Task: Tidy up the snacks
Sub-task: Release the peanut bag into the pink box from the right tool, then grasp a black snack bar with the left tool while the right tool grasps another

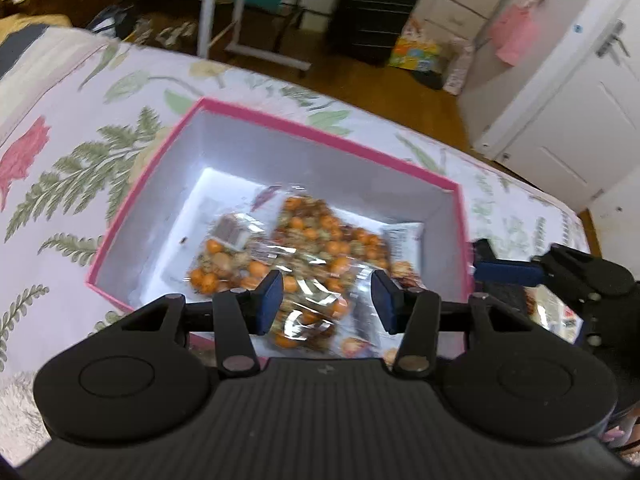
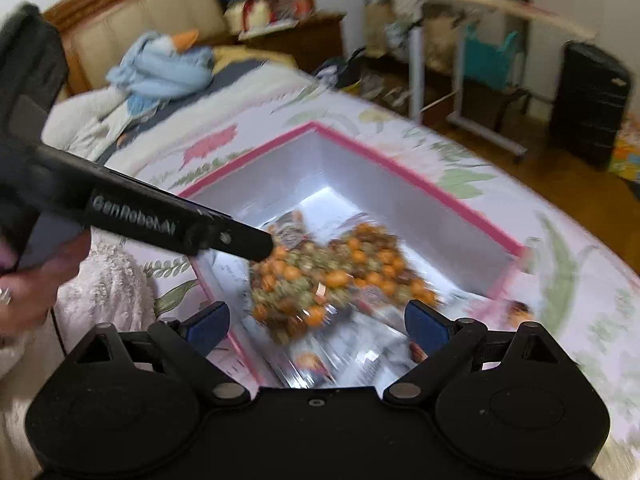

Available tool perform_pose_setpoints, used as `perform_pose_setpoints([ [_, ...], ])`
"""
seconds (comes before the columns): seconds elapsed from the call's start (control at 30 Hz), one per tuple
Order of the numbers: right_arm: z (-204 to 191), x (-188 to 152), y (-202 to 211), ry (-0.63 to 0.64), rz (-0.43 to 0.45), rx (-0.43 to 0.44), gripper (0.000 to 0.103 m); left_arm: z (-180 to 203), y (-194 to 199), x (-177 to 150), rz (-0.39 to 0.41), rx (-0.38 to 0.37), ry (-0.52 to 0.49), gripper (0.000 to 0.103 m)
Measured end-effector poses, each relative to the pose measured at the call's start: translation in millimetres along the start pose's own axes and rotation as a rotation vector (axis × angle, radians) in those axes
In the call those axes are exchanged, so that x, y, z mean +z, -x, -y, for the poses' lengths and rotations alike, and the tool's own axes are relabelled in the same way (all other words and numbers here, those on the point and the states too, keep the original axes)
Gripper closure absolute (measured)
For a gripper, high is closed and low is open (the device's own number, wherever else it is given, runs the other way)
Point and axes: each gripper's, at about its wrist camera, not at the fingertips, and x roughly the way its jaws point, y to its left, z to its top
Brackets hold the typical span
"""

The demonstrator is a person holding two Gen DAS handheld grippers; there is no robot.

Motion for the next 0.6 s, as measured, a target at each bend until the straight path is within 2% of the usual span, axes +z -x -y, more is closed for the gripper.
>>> perform_pose_setpoints([
  [0.1,13,-21,38,-0.036,0.055,-0.063,0.006,20,10,-2,-0.009,-0.051,-0.045,0.057],
  [0.27,37,-67,90,-0.065,0.152,-0.223,0.007,65,18,-14,-0.023,-0.122,-0.167,0.059],
  [0.3,44,-74,94,-0.089,0.135,-0.234,0.007,75,18,-16,-0.024,-0.135,-0.189,0.059],
  [0.37,57,-86,98,-0.150,0.100,-0.240,0.017,96,15,-22,-0.026,-0.164,-0.230,0.061],
  [0.47,71,-105,100,-0.221,0.103,-0.246,0.026,126,5,-32,-0.050,-0.202,-0.273,0.063],
  [0.6,82,-122,91,-0.249,0.126,-0.250,0.028,162,-21,-41,-0.088,-0.242,-0.278,0.064],
])
